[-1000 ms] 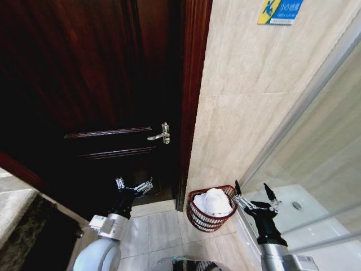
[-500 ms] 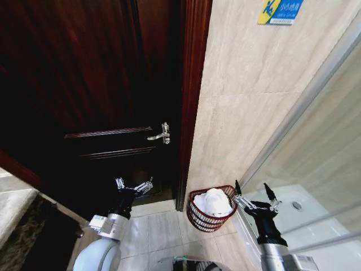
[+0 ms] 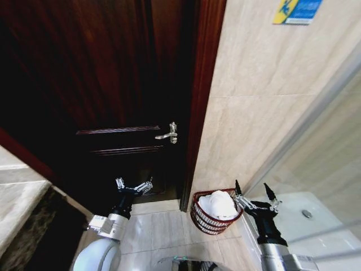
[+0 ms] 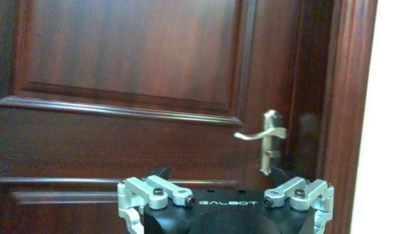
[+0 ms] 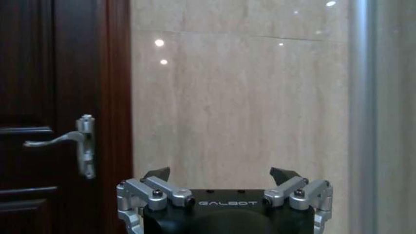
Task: Discard the used towel into the hamper.
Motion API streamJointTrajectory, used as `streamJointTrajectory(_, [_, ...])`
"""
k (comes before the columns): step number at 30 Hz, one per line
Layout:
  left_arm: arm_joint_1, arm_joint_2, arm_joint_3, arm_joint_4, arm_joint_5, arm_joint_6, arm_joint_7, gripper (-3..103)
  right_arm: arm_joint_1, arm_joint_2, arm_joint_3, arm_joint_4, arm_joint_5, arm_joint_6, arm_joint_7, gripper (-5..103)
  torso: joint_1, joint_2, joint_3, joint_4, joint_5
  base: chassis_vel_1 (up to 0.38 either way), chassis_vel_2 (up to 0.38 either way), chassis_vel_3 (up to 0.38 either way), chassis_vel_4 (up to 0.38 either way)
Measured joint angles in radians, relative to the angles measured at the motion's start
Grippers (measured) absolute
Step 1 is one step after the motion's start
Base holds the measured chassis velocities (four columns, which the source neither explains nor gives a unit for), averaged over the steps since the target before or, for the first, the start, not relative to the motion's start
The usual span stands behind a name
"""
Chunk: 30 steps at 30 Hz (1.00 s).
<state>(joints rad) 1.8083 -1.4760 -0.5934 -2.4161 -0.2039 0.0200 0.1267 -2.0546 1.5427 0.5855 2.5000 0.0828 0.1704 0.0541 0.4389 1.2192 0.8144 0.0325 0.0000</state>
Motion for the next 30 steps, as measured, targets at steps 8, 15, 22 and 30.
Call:
streamJointTrajectory(8, [0.0, 0.0, 0.0, 0.0, 0.0, 0.0, 0.0, 100, 0.0, 0.0, 0.0, 0.0, 0.0, 0.0, 0.0, 100, 0.0, 0.0, 0.0, 0.0, -0.0001, 0.101, 0.096, 0.098, 0.094])
streamJointTrajectory(15, [0.0, 0.0, 0.0, 0.0, 0.0, 0.0, 0.0, 100, 0.0, 0.0, 0.0, 0.0, 0.0, 0.0, 0.0, 100, 0.0, 0.0, 0.0, 0.0002, -0.0001, 0.076, 0.074, 0.085, 0.077])
streamJointTrajectory(22, [0.0, 0.0, 0.0, 0.0, 0.0, 0.0, 0.0, 100, 0.0, 0.0, 0.0, 0.0, 0.0, 0.0, 0.0, 100, 0.0, 0.0, 0.0, 0.0, 0.0, 0.0, 0.0, 0.0, 0.0])
streamJointTrajectory(30, [0.0, 0.0, 0.0, 0.0, 0.0, 0.0, 0.0, 100, 0.0, 0.0, 0.0, 0.0, 0.0, 0.0, 0.0, 100, 0.0, 0.0, 0.0, 0.0, 0.0, 0.0, 0.0, 0.0, 0.0])
